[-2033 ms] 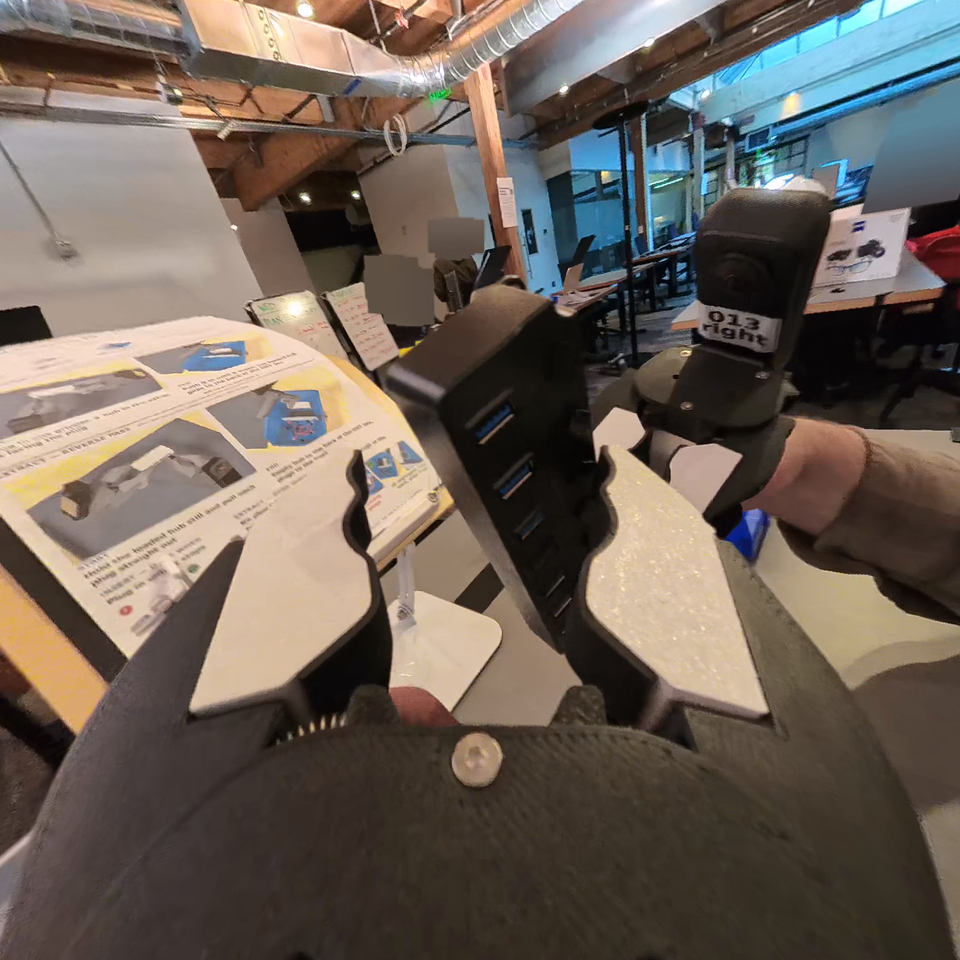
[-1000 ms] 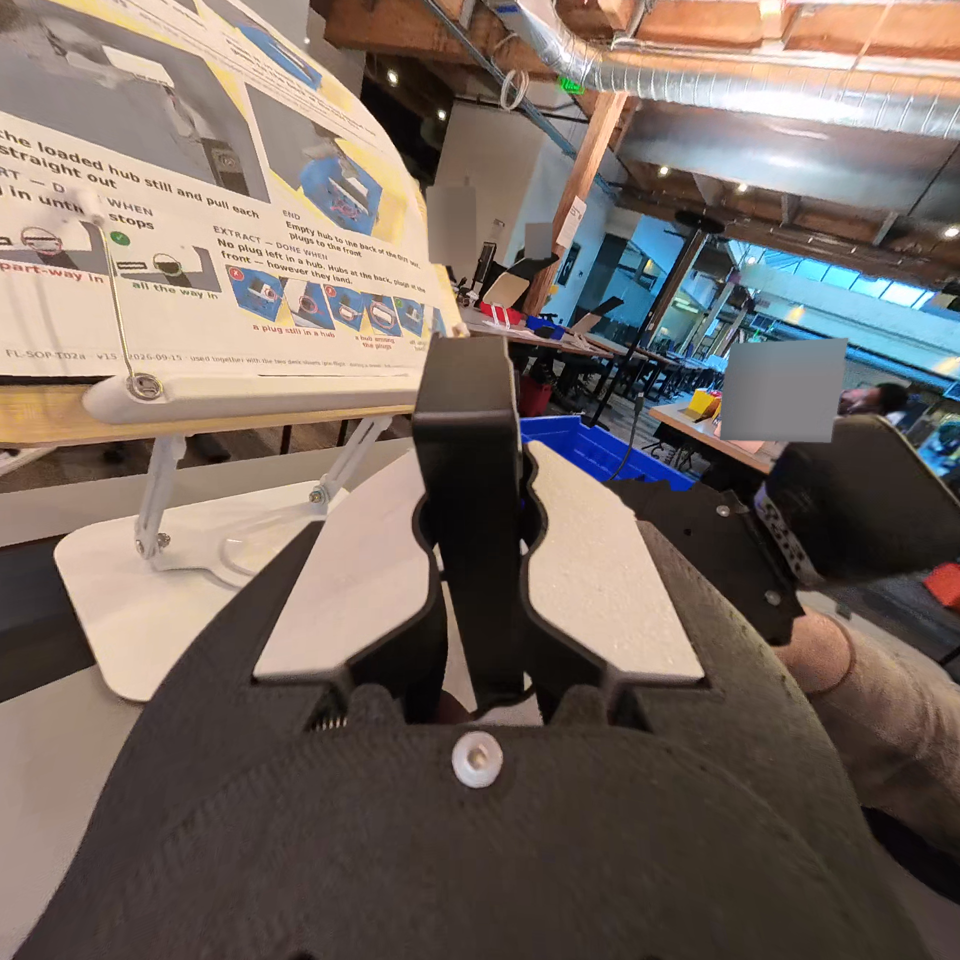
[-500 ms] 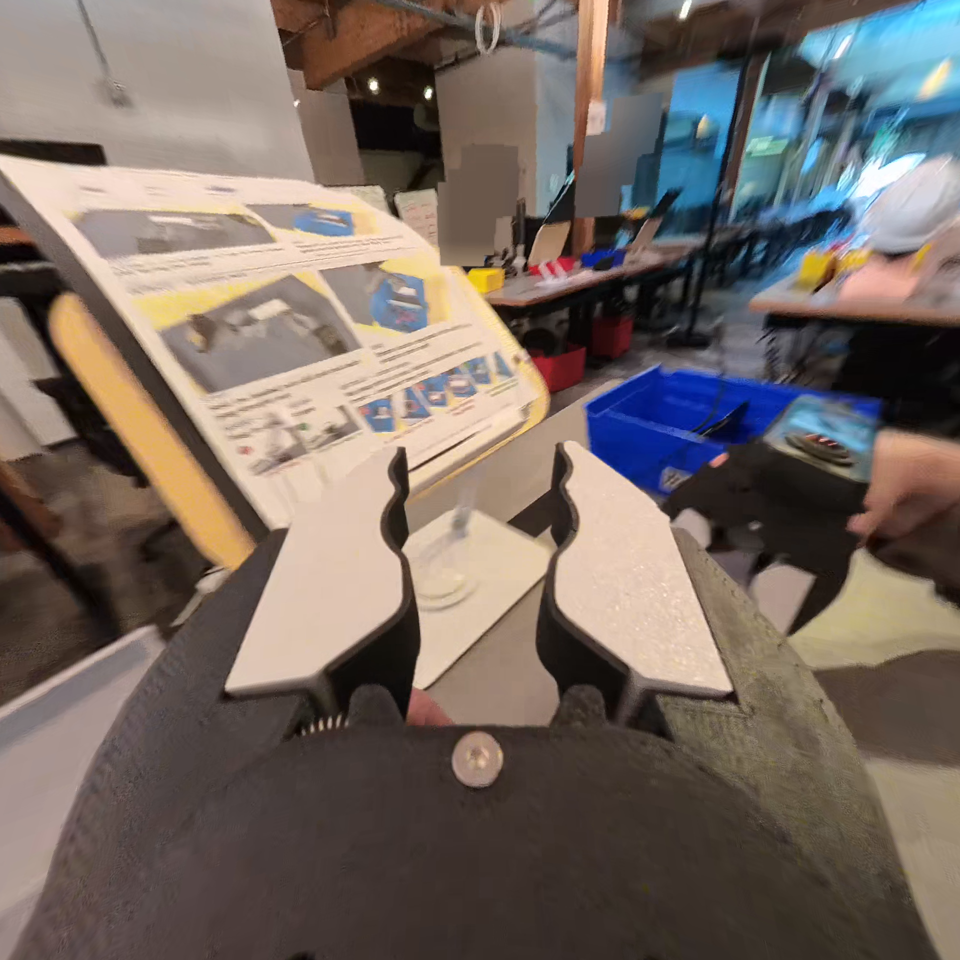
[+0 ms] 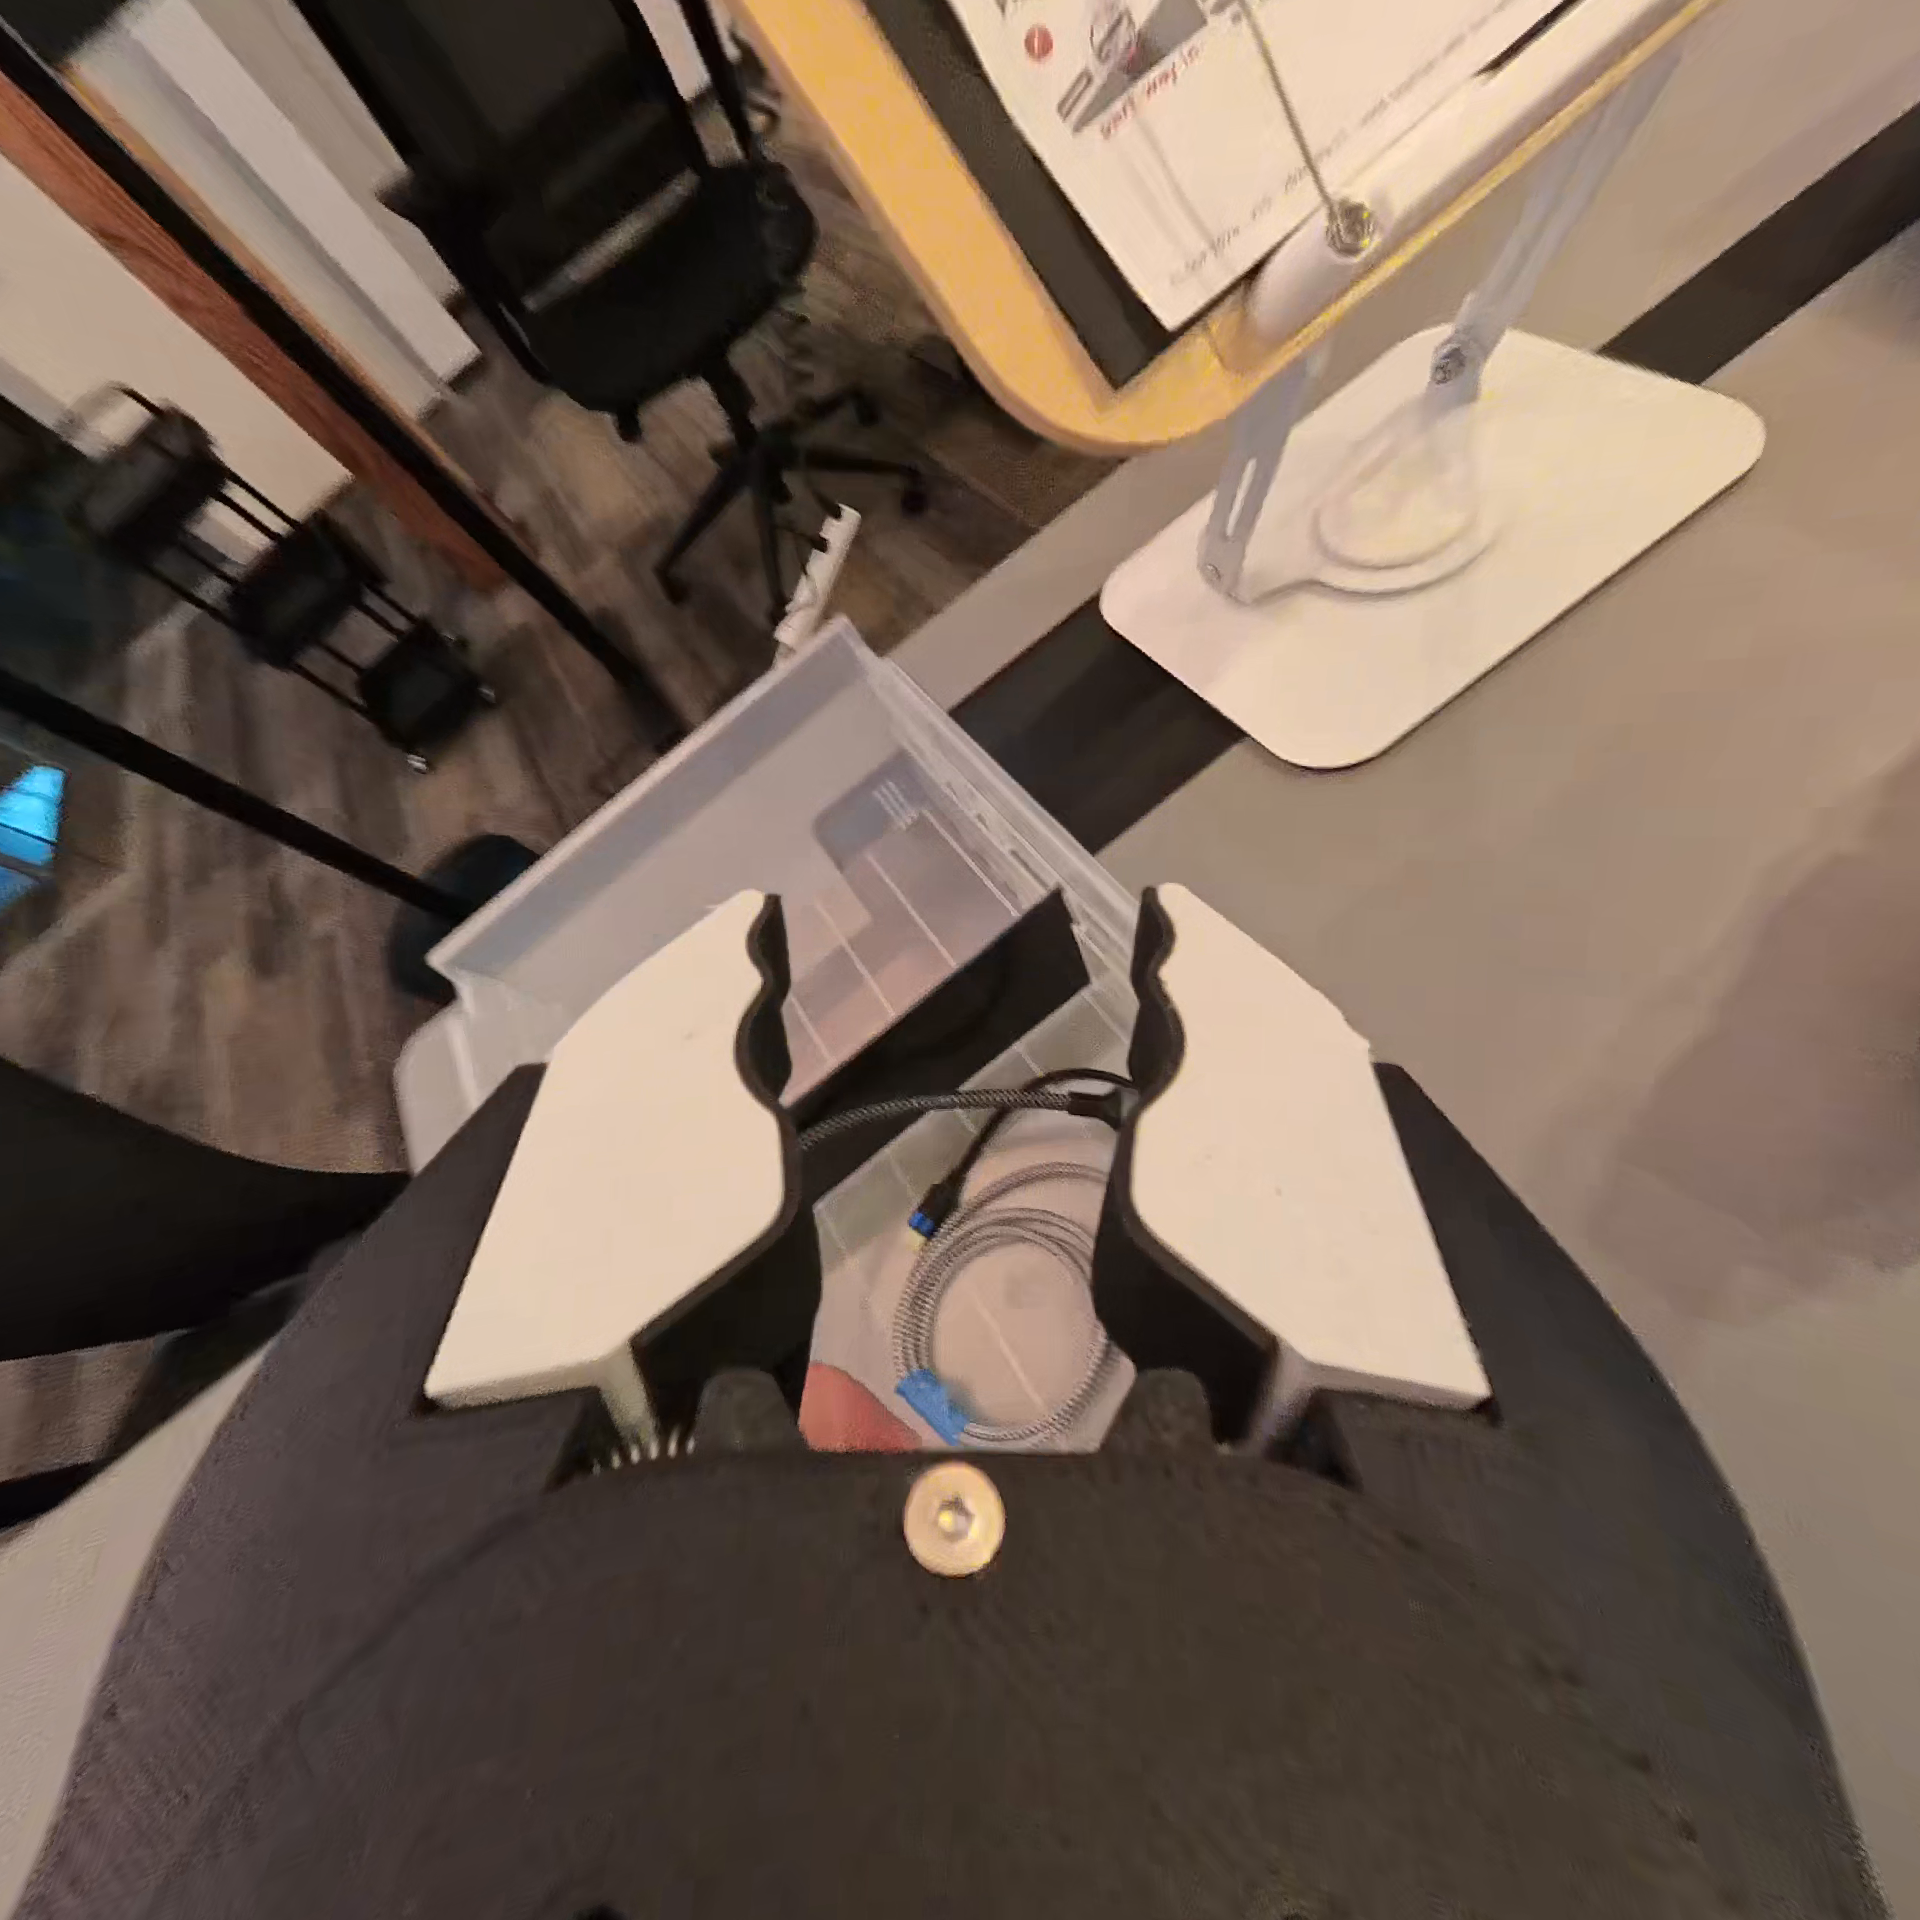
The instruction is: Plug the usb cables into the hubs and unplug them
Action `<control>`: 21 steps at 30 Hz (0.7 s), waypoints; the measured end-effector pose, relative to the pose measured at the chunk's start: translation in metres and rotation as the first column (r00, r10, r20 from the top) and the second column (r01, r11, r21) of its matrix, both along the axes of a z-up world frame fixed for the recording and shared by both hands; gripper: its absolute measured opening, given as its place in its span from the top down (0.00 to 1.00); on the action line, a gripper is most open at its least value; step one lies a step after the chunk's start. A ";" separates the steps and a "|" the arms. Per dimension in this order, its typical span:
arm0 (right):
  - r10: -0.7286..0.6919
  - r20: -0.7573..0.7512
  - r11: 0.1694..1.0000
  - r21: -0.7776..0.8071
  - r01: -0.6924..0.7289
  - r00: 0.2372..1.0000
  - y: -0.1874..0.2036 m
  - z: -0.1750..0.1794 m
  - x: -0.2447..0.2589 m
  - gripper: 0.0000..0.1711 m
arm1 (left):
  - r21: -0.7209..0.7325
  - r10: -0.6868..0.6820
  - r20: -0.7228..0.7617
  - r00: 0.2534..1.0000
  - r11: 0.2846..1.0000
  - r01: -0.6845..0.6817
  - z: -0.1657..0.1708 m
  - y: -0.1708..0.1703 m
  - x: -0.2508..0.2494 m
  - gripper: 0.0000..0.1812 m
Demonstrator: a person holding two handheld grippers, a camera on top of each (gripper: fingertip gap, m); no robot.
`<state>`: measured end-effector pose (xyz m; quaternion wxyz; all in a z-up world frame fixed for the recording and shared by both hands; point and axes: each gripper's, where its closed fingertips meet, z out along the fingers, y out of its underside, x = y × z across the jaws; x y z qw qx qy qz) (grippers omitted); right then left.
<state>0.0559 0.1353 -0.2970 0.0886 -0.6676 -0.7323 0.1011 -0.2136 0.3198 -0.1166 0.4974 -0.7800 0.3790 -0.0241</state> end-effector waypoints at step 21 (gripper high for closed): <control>-0.013 -0.043 0.998 0.064 0.016 0.999 0.010 0.010 -0.001 0.61 | -0.011 0.072 -0.609 0.790 0.995 -0.099 -0.114 0.039 -0.074 0.63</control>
